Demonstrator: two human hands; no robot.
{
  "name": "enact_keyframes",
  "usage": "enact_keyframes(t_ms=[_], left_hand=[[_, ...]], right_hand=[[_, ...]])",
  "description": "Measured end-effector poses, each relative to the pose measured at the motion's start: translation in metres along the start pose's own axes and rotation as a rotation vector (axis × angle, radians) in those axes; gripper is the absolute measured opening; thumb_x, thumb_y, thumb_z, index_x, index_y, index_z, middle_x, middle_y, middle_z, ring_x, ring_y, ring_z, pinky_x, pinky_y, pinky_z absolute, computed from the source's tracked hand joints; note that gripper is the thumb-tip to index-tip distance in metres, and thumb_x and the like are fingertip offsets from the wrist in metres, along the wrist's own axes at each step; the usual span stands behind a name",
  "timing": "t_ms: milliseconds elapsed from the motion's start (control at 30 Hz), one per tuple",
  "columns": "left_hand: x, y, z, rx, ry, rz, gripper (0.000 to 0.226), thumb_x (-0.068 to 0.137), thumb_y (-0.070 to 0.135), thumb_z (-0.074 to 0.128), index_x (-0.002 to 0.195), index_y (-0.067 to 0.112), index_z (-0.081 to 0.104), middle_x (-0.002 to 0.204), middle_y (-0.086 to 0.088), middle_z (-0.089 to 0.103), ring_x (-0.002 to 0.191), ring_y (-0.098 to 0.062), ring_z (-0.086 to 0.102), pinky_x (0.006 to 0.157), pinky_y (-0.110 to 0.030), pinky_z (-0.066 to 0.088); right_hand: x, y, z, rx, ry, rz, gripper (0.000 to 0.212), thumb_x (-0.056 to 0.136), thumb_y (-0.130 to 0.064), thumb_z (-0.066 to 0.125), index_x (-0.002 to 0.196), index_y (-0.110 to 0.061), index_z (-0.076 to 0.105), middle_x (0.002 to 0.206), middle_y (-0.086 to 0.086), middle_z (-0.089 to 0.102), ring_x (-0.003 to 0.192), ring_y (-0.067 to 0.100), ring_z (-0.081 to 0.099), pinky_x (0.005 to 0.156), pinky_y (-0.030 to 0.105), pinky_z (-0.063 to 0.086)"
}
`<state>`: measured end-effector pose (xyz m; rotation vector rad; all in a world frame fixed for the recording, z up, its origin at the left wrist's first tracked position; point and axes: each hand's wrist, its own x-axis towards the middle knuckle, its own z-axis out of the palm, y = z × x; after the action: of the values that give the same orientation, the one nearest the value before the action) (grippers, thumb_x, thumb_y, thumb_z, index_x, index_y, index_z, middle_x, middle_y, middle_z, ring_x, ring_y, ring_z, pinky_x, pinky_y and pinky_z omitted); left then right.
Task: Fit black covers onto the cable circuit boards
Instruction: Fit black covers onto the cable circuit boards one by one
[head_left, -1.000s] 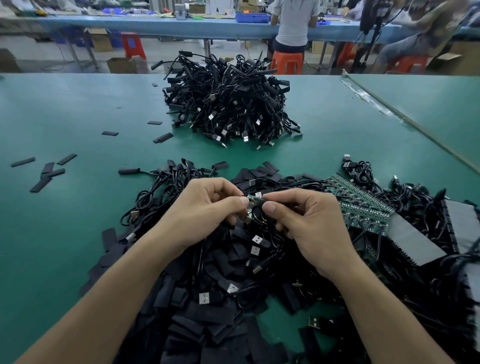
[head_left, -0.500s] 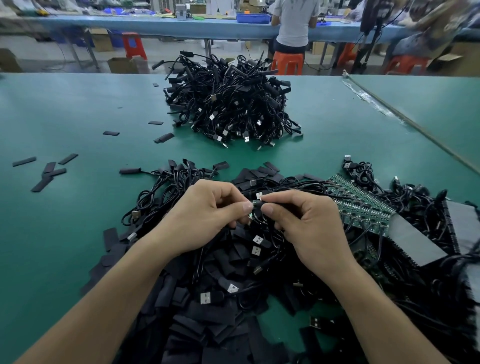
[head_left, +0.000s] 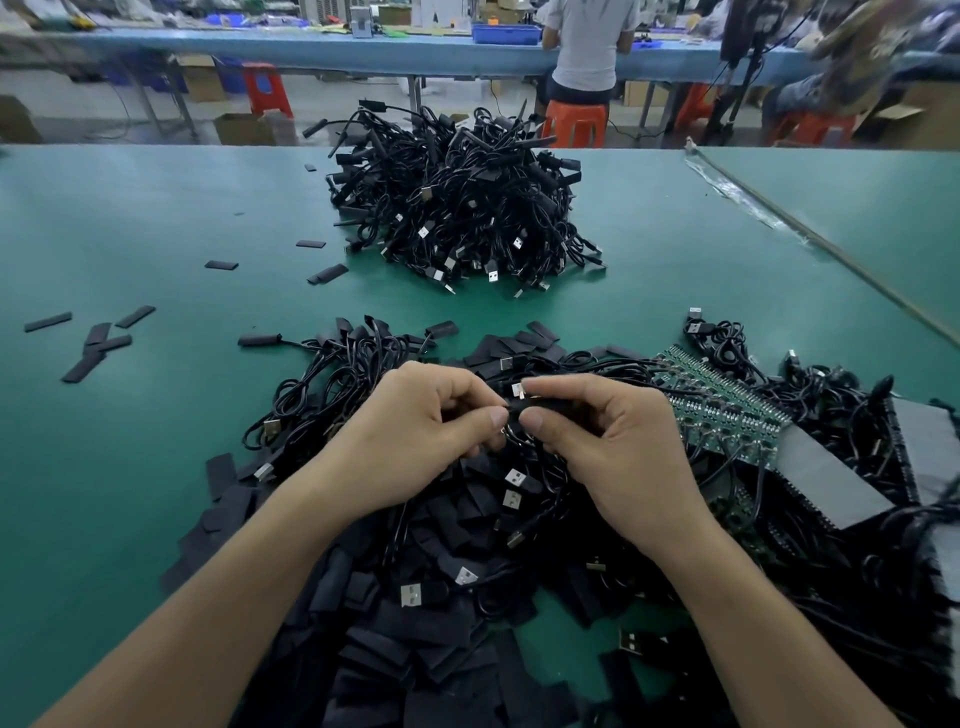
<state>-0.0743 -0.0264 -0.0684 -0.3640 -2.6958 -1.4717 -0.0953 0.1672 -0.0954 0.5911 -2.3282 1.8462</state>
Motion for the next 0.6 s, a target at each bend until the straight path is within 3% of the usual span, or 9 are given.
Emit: enact_keyframes(t_ms=[100, 200, 333, 600], left_hand=[[0.001, 0.000, 0.002, -0.016, 0.046, -0.015, 0.011, 0.091, 0.017, 0.069, 0.082, 0.020, 0.073, 0.071, 0.008, 0.074, 0.061, -0.006, 0.067, 0.061, -0.017, 0.053], [0.001, -0.001, 0.005, -0.046, 0.091, -0.031, 0.012, 0.090, 0.018, 0.071, 0.079, 0.021, 0.073, 0.070, 0.007, 0.074, 0.060, -0.008, 0.068, 0.062, -0.021, 0.056], [0.001, -0.002, 0.015, -0.057, 0.159, -0.047, 0.016, 0.090, 0.019, 0.071, 0.075, 0.024, 0.072, 0.068, 0.008, 0.074, 0.060, -0.012, 0.070, 0.062, -0.024, 0.057], [0.000, 0.000, 0.022, -0.100, 0.224, -0.106, 0.017, 0.091, 0.019, 0.069, 0.075, 0.023, 0.072, 0.068, 0.008, 0.074, 0.060, -0.010, 0.070, 0.064, -0.026, 0.057]], right_hand=[[0.000, -0.001, 0.000, 0.112, 0.122, 0.070, 0.031, 0.078, -0.017, 0.084, 0.103, -0.028, 0.071, 0.075, -0.004, 0.073, 0.061, 0.010, 0.069, 0.051, 0.016, 0.047], [0.000, 0.000, 0.001, 0.174, 0.230, 0.132, 0.022, 0.076, -0.018, 0.086, 0.091, -0.022, 0.070, 0.076, -0.001, 0.075, 0.064, 0.016, 0.073, 0.051, 0.018, 0.050], [-0.001, 0.001, 0.003, 0.136, 0.258, 0.151, 0.014, 0.079, -0.021, 0.084, 0.089, -0.022, 0.075, 0.073, -0.003, 0.076, 0.067, 0.015, 0.074, 0.056, 0.021, 0.054], [-0.001, 0.001, 0.005, 0.096, 0.212, 0.163, 0.023, 0.084, -0.021, 0.079, 0.106, -0.022, 0.075, 0.081, -0.006, 0.077, 0.074, 0.013, 0.075, 0.067, 0.027, 0.058]])
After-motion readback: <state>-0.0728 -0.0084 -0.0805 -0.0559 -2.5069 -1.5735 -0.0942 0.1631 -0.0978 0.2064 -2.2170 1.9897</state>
